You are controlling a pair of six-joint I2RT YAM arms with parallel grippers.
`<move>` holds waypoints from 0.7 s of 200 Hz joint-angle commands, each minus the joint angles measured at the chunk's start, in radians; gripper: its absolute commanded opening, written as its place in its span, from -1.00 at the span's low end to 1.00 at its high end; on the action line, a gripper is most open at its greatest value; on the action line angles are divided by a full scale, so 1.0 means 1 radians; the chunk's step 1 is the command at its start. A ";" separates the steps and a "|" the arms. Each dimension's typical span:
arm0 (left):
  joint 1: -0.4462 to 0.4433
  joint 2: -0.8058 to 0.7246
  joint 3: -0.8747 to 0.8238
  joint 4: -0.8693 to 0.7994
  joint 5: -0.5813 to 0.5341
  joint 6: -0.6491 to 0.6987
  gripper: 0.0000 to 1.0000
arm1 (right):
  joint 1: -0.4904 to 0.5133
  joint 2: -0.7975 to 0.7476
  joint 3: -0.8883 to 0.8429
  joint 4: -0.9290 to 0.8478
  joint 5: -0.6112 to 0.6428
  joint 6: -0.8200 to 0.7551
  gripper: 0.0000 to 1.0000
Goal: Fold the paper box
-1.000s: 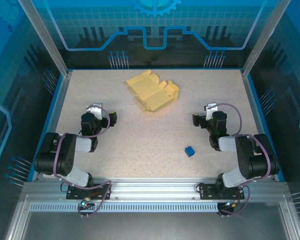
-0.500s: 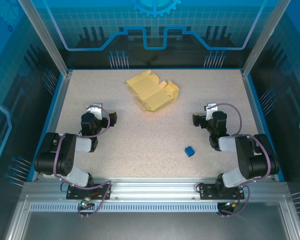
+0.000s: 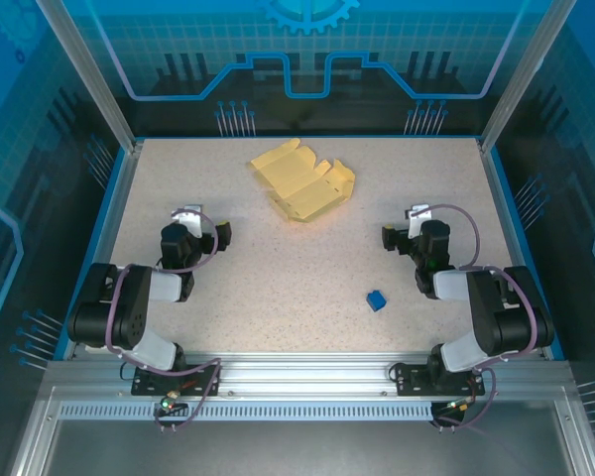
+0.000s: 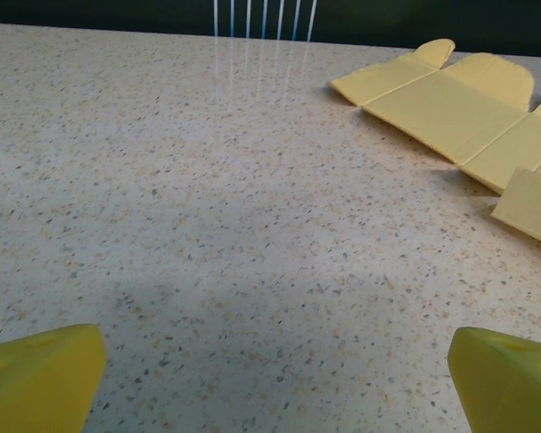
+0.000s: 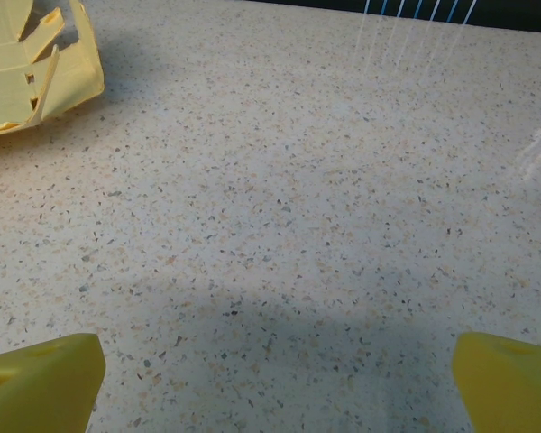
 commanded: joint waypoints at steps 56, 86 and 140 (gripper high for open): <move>0.000 -0.322 0.239 -0.608 0.024 -0.304 0.98 | -0.042 -0.377 0.238 -0.650 0.097 0.285 1.00; -0.097 -0.264 0.303 -0.631 0.121 -0.389 0.94 | 0.098 -0.340 0.329 -0.767 0.026 0.329 1.00; -0.349 -0.204 0.392 -0.736 0.082 -0.389 0.90 | 0.302 -0.047 0.535 -0.808 -0.026 0.496 0.90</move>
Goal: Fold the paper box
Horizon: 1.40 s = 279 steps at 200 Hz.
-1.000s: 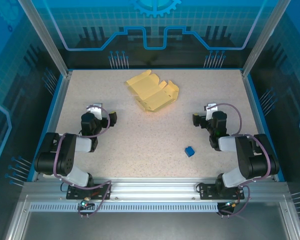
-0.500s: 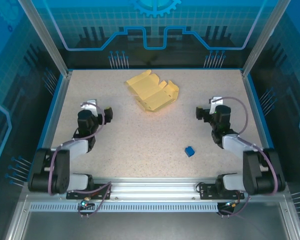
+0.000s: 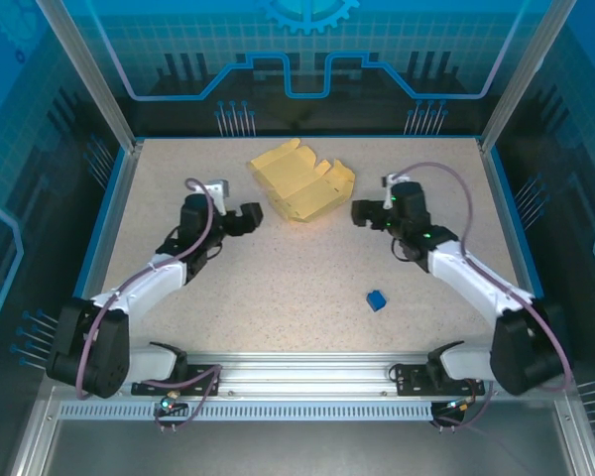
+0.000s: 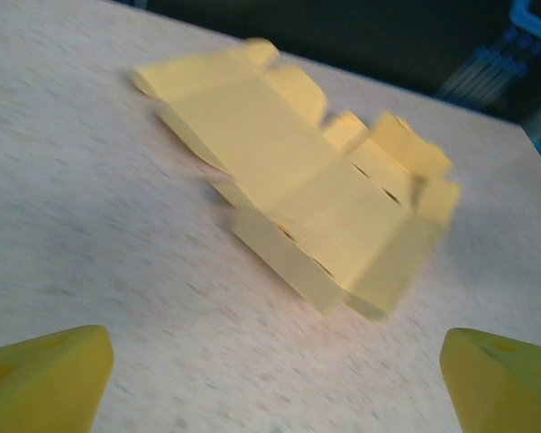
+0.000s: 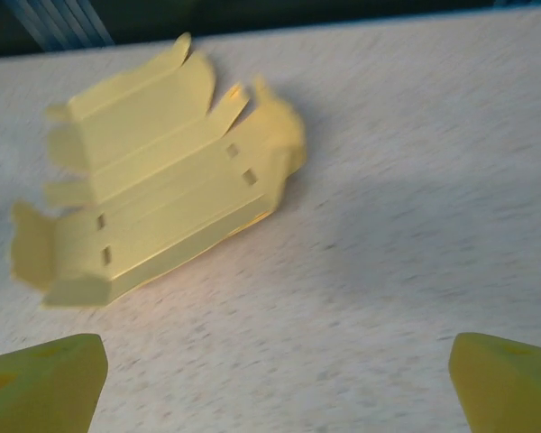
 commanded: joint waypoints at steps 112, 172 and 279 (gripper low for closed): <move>-0.178 0.131 0.123 -0.119 -0.038 -0.031 0.86 | -0.016 0.395 0.251 -0.038 -0.237 0.317 0.63; -0.185 0.087 0.087 -0.107 -0.052 -0.033 0.85 | 0.003 0.593 0.396 0.000 -0.207 0.447 0.42; -0.185 0.021 0.052 -0.125 -0.078 -0.019 0.86 | 0.018 0.734 0.471 0.053 -0.125 0.615 -0.04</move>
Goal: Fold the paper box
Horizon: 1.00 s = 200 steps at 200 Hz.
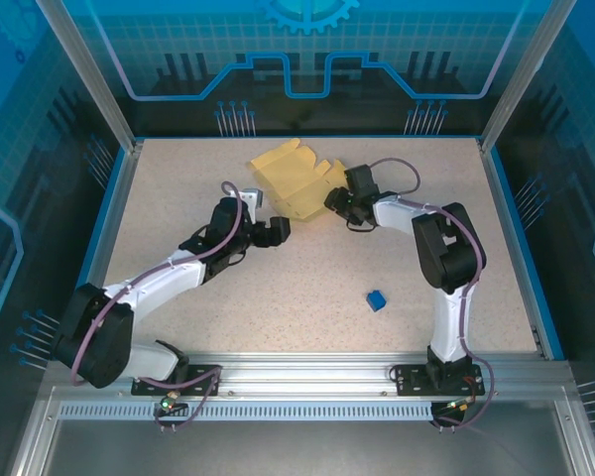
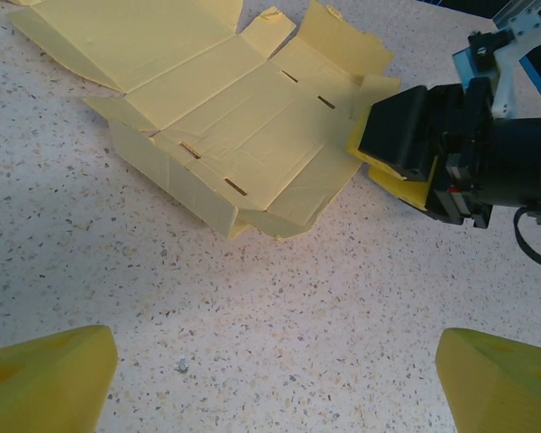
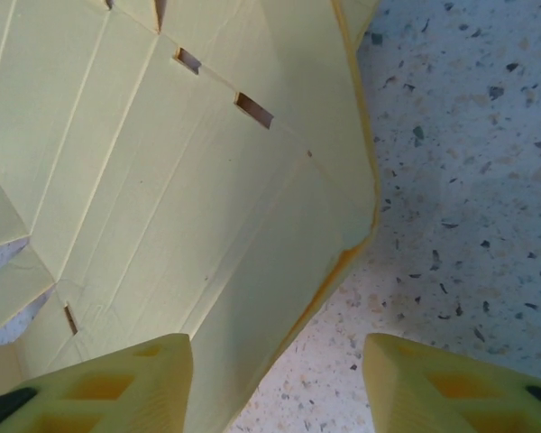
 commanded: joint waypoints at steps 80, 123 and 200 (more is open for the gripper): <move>-0.006 -0.073 -0.020 -0.029 -0.041 -0.004 0.86 | 0.001 0.016 0.030 0.143 0.032 0.043 -0.88; -0.005 -0.151 -0.020 0.014 -0.125 0.112 0.86 | -0.070 -0.194 -0.052 0.146 -0.209 -0.337 -1.00; 0.006 -0.092 0.163 0.019 0.127 0.689 0.82 | -0.122 -0.454 0.051 -0.367 -0.582 -1.046 -1.00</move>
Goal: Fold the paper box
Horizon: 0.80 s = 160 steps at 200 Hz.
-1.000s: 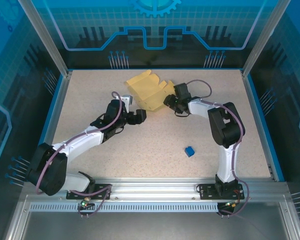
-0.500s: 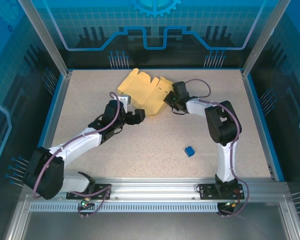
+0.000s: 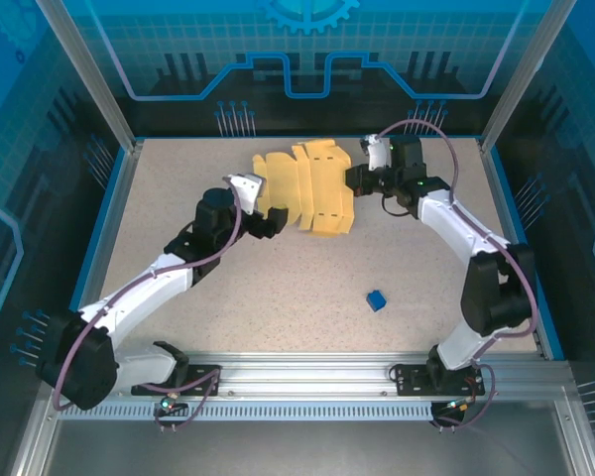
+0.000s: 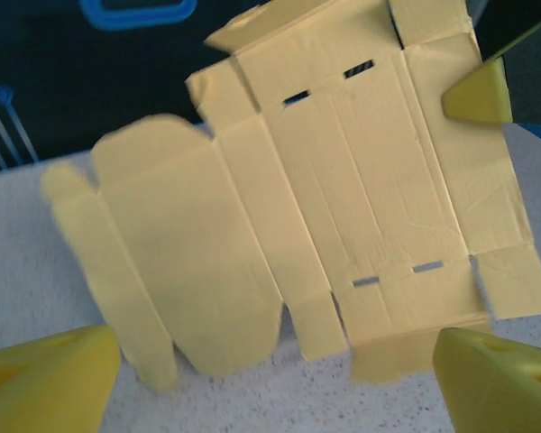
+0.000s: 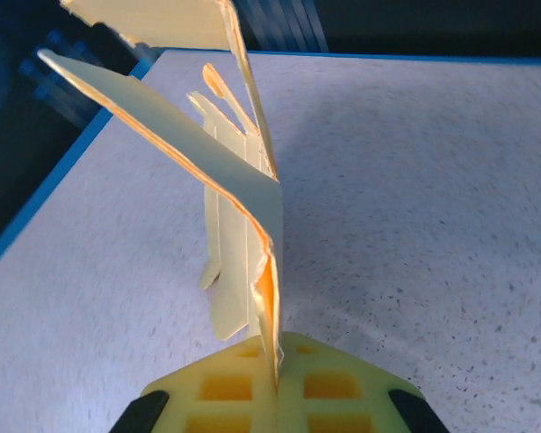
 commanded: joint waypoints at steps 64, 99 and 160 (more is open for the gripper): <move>0.010 0.116 0.313 -0.272 0.162 0.583 0.85 | -0.001 -0.089 0.166 -0.465 -0.302 -0.518 -1.00; 0.011 0.165 0.403 -0.388 0.204 0.644 0.85 | 0.000 -0.102 0.171 -0.512 -0.367 -0.584 -1.00; 0.053 0.260 0.571 -0.618 0.409 0.625 0.16 | 0.000 -0.128 0.181 -0.573 -0.412 -0.712 -1.00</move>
